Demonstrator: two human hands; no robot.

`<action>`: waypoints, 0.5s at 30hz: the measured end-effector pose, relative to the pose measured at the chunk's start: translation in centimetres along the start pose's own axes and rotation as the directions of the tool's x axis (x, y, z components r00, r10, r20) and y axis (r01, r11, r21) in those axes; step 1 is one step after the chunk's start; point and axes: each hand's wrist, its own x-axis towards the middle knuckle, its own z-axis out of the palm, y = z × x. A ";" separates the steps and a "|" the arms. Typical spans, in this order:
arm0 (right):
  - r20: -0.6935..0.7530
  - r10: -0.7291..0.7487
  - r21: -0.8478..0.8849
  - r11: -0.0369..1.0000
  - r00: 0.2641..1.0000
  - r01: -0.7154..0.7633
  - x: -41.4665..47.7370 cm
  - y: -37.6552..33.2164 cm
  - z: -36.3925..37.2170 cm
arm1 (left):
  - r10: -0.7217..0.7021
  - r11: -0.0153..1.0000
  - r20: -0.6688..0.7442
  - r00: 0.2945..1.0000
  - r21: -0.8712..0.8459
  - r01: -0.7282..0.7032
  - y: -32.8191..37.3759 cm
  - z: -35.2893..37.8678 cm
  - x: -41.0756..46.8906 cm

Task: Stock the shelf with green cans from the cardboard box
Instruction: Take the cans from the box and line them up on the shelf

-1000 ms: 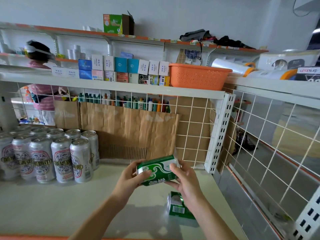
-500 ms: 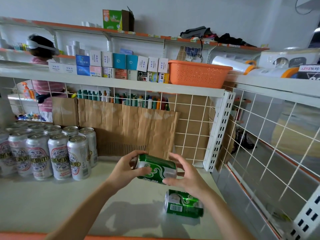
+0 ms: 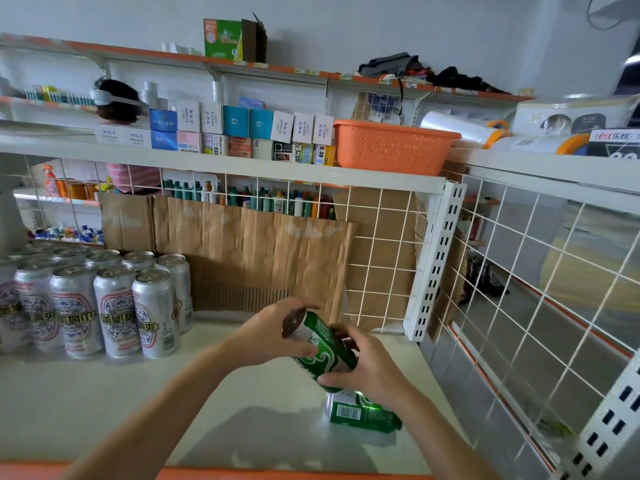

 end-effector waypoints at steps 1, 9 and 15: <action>0.002 0.016 0.052 0.999 1.000 -0.016 -0.1 0.1 0.2 | -0.002 1.000 0.001 1.000 0.016 0.002 0.0 0.0 0.1; 0.006 0.095 0.468 0.879 0.995 -0.087 -0.9 1.0 1.2 | -0.049 0.932 -0.169 0.984 -0.362 -0.015 -1.3 0.3 -0.8; 0.136 0.045 0.774 0.618 0.990 -0.134 -1.0 1.2 2.4 | -0.072 0.849 -0.154 0.985 -0.528 -0.021 -0.8 0.8 -0.8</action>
